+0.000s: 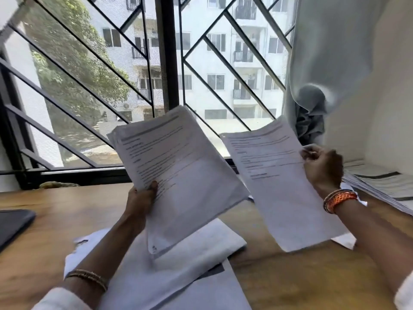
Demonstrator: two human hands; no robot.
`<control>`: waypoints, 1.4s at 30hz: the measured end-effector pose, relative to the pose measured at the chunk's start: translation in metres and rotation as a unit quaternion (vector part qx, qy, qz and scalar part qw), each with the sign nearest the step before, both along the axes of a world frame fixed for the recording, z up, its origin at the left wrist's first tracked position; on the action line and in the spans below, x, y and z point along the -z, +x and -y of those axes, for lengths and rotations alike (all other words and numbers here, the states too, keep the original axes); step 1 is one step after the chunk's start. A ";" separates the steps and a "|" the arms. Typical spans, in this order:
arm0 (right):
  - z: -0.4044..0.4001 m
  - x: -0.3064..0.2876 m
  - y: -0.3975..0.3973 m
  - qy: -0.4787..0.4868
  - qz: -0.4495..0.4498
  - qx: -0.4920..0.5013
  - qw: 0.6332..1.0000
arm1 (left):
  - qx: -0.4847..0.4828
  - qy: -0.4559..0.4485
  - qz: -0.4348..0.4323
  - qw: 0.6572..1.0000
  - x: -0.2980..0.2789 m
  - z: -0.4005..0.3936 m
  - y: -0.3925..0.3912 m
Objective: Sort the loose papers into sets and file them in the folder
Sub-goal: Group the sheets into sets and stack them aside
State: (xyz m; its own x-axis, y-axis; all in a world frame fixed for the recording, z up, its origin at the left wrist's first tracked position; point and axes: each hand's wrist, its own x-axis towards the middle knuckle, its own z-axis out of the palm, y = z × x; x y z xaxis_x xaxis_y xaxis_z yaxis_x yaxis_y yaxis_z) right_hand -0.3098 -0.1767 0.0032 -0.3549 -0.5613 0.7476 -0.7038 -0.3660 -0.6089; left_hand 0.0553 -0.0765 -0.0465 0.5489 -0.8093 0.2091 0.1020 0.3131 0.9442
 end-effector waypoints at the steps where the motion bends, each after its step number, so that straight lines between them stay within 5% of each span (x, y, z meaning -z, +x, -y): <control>1: 0.001 -0.002 -0.013 -0.013 0.006 0.014 1.000 | 0.030 -0.016 -0.009 0.999 -0.007 -0.002 0.004; 7: -0.011 -0.008 -0.034 -0.068 0.019 -0.015 0.997 | 0.235 -0.082 0.006 0.969 -0.033 -0.014 -0.031; 12: -0.014 0.006 -0.004 -0.033 0.143 -0.118 0.982 | 0.146 -0.034 0.154 0.977 -0.029 -0.006 -0.094; 16: -0.019 0.012 0.024 0.001 0.296 -0.244 0.924 | 0.090 -0.025 0.224 0.970 -0.032 -0.006 -0.115; 23: -0.029 0.006 0.039 0.109 0.373 -0.337 0.858 | 0.183 -0.013 0.123 0.975 -0.030 0.000 -0.103; 27: -0.052 -0.020 0.030 0.270 0.381 -0.511 0.722 | 0.100 -0.018 0.121 0.987 -0.037 0.000 -0.100; 28: -0.059 -0.028 0.025 0.288 0.341 -0.539 0.714 | 0.080 -0.029 0.121 0.989 -0.043 0.001 -0.101; 31: -0.061 -0.043 0.020 0.267 0.196 -0.517 0.789 | 0.105 -0.093 0.088 0.986 -0.069 0.002 -0.101; 33: -0.054 -0.046 0.025 0.215 0.230 -0.490 0.813 | 0.187 -0.117 0.059 0.974 -0.090 0.001 -0.097; 36: -0.055 -0.039 0.037 0.169 0.263 -0.501 0.807 | 0.287 -0.079 0.099 0.950 -0.111 -0.001 -0.083; 42: -0.074 0.016 0.049 0.260 0.203 -0.504 0.798 | 0.348 0.039 0.193 0.917 -0.065 -0.005 -0.057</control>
State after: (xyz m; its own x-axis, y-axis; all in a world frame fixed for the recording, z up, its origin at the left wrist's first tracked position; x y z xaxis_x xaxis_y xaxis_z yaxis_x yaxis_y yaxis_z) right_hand -0.2607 -0.1029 -0.0129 0.3191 -0.9120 0.2576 0.0830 -0.2438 -0.9663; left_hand -0.0015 -0.0715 0.0185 -0.2084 -0.9561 0.2060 -0.0958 0.2296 0.9686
